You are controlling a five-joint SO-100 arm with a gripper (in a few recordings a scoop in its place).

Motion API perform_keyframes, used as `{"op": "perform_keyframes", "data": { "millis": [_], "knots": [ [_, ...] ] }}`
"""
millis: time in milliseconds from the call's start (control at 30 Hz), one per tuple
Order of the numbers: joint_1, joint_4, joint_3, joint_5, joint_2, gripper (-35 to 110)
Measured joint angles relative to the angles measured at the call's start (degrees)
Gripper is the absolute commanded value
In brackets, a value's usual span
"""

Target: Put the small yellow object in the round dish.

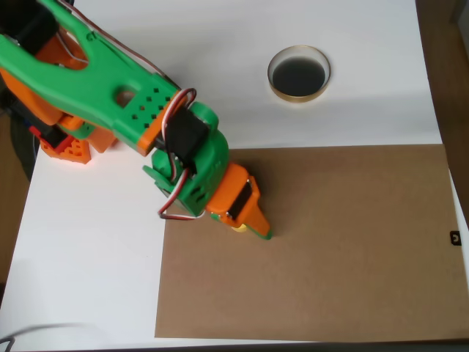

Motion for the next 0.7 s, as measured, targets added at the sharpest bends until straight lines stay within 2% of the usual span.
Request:
{"op": "perform_keyframes", "data": {
  "millis": [700],
  "knots": [
    [-1.1, 0.8, -3.7, 2.8, -4.7, 20]
  ]
}}
